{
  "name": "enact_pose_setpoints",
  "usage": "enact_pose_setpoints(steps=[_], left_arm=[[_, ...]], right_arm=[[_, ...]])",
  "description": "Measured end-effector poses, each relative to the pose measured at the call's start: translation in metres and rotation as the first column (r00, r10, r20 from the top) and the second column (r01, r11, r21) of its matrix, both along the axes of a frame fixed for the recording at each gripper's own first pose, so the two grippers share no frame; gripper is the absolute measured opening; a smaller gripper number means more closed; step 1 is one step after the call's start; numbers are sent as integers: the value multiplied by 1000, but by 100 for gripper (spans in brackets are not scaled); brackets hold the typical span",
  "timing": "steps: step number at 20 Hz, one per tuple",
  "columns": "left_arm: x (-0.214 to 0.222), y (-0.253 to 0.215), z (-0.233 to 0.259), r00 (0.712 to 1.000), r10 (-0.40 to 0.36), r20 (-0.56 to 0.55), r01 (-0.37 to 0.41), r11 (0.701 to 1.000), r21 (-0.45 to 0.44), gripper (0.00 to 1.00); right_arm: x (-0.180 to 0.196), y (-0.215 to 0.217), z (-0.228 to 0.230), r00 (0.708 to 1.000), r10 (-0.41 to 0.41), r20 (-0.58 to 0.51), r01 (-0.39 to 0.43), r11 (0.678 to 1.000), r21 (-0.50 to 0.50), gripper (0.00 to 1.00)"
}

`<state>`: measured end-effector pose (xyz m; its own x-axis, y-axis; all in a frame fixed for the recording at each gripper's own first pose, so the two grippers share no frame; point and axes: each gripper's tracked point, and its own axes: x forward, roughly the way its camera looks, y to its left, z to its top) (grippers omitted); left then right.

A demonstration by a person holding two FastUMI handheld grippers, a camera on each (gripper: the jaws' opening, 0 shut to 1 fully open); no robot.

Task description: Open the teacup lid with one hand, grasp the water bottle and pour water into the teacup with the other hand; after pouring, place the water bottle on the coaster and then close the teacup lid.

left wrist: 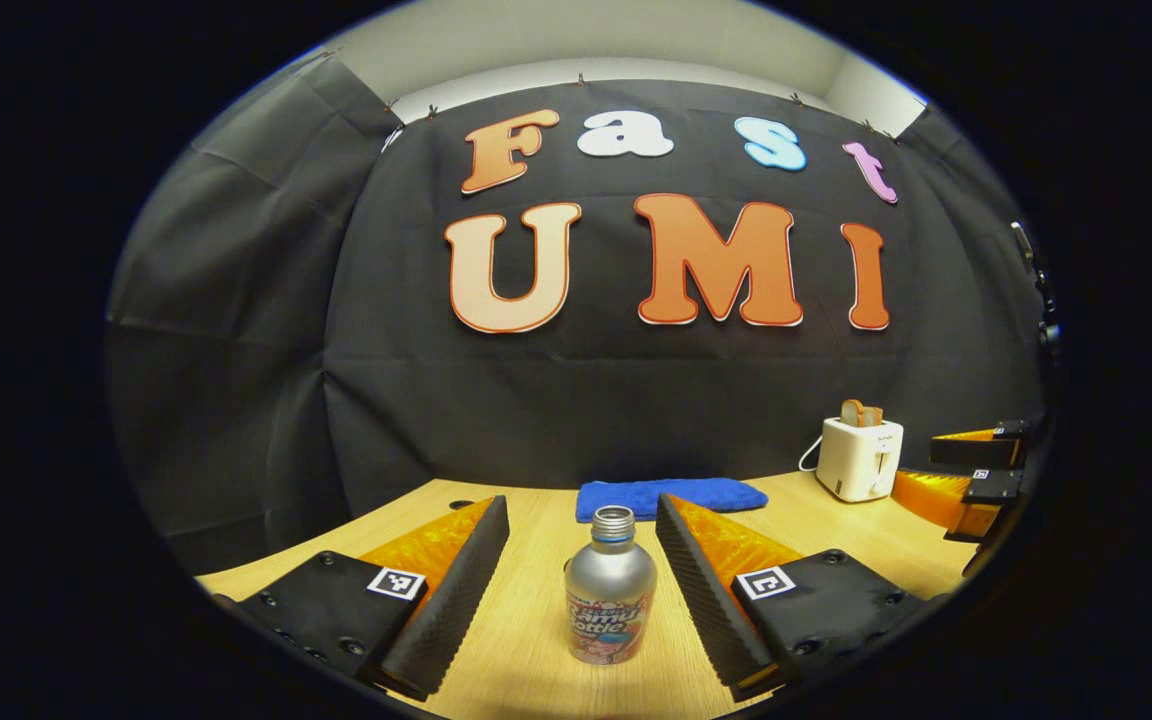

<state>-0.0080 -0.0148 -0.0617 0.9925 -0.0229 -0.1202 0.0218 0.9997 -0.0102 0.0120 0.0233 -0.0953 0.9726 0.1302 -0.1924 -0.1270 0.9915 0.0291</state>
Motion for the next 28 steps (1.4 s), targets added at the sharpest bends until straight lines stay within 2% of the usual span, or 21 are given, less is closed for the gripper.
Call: enact_pose_setpoints(steps=[3,4,5,7,9,10,13,14,15,19,20,25,26,27,28], left_arm=[[1,-2,-7,1000,-13,5,13,1000,23,97],[2,-2,-11,1000,-13,-2,13,999,29,100],[3,-2,-15,1000,-13,-10,13,1000,28,97],[3,-2,-21,1000,-13,-24,13,1000,22,98],[4,-2,-25,999,-13,-33,14,1000,22,97],[4,-2,-26,999,-13,-37,14,1000,23,100],[6,-4,-32,999,-18,-48,20,999,26,98],[6,-5,-32,999,-19,-50,21,999,30,94],[7,-5,-33,998,-21,-51,23,999,33,98],[8,-4,-38,998,-20,-57,22,999,36,97],[8,-3,-38,998,-18,-60,20,999,36,98],[10,-2,-46,997,-18,-76,20,1000,22,97],[9,-1,-47,997,-18,-79,20,1000,21,94],[9,-1,-49,996,-20,-85,21,1000,15,100],[9,-3,-51,996,-24,-87,25,1000,10,100]], right_arm=[[2,5,-20,999,19,-49,-18,1000,20,98],[1,9,-28,997,28,-67,-27,999,27,97],[1,11,-34,996,37,-81,-35,999,32,97],[1,15,-44,994,48,-102,-44,998,36,96],[4,15,-54,992,41,-119,-38,999,30,94],[5,17,-61,991,42,-130,-38,999,28,93],[4,24,-76,983,61,-172,-55,998,43,88],[3,27,-80,981,71,-179,-63,997,47,85],[4,30,-83,980,76,-186,-68,997,48,83],[6,42,-87,976,106,-190,-97,994,54,72],[6,44,-91,974,107,-198,-99,994,46,65],[4,51,-100,966,126,-225,-123,992,28,54],[4,53,-100,966,131,-223,-127,991,34,52],[5,53,-98,965,133,-225,-127,991,41,50],[5,54,-98,964,137,-229,-130,990,46,46]])
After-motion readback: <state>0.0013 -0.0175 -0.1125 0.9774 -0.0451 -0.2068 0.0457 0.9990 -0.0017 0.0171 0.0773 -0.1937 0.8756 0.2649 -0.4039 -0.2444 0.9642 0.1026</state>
